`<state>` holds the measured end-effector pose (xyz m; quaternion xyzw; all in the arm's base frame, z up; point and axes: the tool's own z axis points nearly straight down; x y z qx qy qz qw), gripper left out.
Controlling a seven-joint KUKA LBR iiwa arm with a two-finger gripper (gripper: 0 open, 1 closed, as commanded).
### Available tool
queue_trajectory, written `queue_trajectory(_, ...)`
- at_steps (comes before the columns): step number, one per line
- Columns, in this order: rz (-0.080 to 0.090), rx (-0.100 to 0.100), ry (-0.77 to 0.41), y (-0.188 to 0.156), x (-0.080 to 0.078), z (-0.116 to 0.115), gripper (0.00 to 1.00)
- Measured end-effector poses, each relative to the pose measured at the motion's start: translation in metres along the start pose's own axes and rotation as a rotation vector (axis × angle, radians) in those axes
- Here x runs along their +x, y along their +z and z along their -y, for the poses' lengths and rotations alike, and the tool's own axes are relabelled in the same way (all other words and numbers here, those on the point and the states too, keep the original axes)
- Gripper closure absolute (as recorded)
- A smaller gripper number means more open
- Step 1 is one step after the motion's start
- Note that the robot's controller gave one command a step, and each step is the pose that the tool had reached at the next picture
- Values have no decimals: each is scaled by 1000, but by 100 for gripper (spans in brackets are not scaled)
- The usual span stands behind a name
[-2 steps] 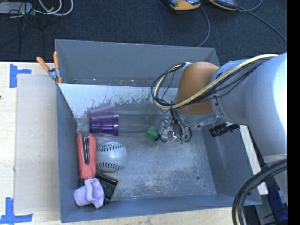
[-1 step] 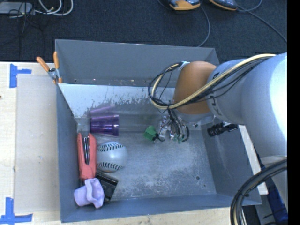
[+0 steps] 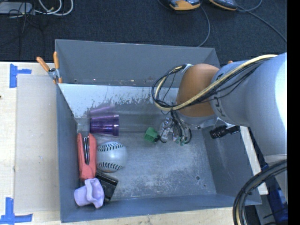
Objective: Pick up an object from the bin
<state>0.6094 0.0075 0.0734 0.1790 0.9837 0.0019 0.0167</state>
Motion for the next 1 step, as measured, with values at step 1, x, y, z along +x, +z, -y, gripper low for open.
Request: queue_trajectory(1,2,2,4,0,5,-2,100)
